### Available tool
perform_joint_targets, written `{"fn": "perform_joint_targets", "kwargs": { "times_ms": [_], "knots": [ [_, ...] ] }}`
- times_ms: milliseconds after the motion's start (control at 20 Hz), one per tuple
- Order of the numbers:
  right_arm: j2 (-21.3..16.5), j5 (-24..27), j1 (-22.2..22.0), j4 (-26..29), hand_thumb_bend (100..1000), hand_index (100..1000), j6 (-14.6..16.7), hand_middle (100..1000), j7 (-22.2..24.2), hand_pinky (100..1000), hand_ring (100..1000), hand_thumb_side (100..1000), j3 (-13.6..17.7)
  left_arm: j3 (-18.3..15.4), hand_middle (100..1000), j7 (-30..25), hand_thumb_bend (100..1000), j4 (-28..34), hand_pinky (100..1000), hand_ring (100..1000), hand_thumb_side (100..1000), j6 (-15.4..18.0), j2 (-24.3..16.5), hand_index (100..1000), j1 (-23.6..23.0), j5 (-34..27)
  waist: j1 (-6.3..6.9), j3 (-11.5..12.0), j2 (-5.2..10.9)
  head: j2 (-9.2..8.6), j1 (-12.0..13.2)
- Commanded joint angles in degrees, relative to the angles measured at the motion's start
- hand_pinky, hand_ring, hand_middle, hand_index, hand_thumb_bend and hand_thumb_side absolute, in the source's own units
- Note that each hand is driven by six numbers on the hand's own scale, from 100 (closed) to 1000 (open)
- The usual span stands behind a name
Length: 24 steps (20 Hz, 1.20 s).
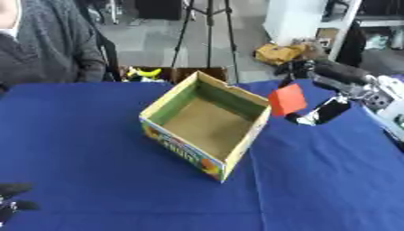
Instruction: Pick up objects on the table and place them in the box.
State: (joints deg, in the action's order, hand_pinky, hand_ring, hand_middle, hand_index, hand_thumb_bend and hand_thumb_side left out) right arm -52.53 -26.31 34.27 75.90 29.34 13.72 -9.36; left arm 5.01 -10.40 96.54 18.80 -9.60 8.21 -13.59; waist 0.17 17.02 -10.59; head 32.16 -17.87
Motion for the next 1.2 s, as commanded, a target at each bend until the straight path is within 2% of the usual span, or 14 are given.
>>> {"fn": "perform_joint_targets", "kwargs": {
  "times_ms": [50, 200, 400, 850, 1050, 1150, 1200],
  "knots": [
    [-1.3, 0.5, 2.4, -1.2, 100, 385, 0.0, 848, 1.0, 810, 958, 208, -0.1, 0.6, 629, -0.7, 100, 1.4, 569, 744, 777, -0.1, -0.6, 703, 1.1, -0.4, -0.04, 0.9, 0.51, -0.92, -2.1],
    [-0.5, 0.4, 3.8, -2.5, 100, 409, 0.3, 850, 2.0, 810, 964, 210, -0.8, 1.1, 629, -1.3, 100, 1.5, 569, 744, 776, -0.2, -0.3, 703, 1.5, -0.8, 0.07, 3.0, 0.22, -1.16, -4.4],
    [1.2, 0.2, 5.6, -4.8, 100, 441, 0.4, 848, 3.2, 806, 971, 211, -1.7, 1.6, 629, -1.8, 100, 1.6, 569, 744, 778, -0.4, 0.1, 702, 1.9, -1.2, 0.17, 4.6, -0.04, -1.3, -6.4],
    [6.3, -1.1, 8.2, -5.0, 100, 481, 1.6, 844, 5.4, 802, 975, 212, -5.5, 2.1, 625, -2.5, 100, 1.8, 569, 745, 777, -0.6, 0.9, 702, 2.5, -1.7, 0.43, 6.1, -0.42, -1.48, -8.3],
    [7.6, -1.9, 8.1, -5.1, 100, 550, 2.7, 844, 6.9, 802, 975, 217, -6.5, 2.2, 625, -2.6, 100, 1.8, 569, 745, 776, -0.6, 1.1, 702, 2.7, -1.8, 0.45, 6.5, -0.48, -1.54, -8.7],
    [7.9, -2.1, 8.0, -4.9, 100, 577, 3.3, 842, 7.3, 802, 974, 269, -6.8, 2.2, 625, -2.6, 100, 1.8, 569, 745, 777, -0.6, 1.1, 702, 2.7, -1.8, 0.44, 6.5, -0.52, -1.58, -8.6],
    [8.1, -2.2, 7.9, -4.8, 100, 601, 3.6, 842, 7.4, 802, 973, 329, -6.8, 2.2, 625, -2.6, 100, 1.8, 569, 745, 777, -0.6, 1.1, 702, 2.7, -1.8, 0.42, 6.5, -0.53, -1.58, -8.7]
  ]
}}
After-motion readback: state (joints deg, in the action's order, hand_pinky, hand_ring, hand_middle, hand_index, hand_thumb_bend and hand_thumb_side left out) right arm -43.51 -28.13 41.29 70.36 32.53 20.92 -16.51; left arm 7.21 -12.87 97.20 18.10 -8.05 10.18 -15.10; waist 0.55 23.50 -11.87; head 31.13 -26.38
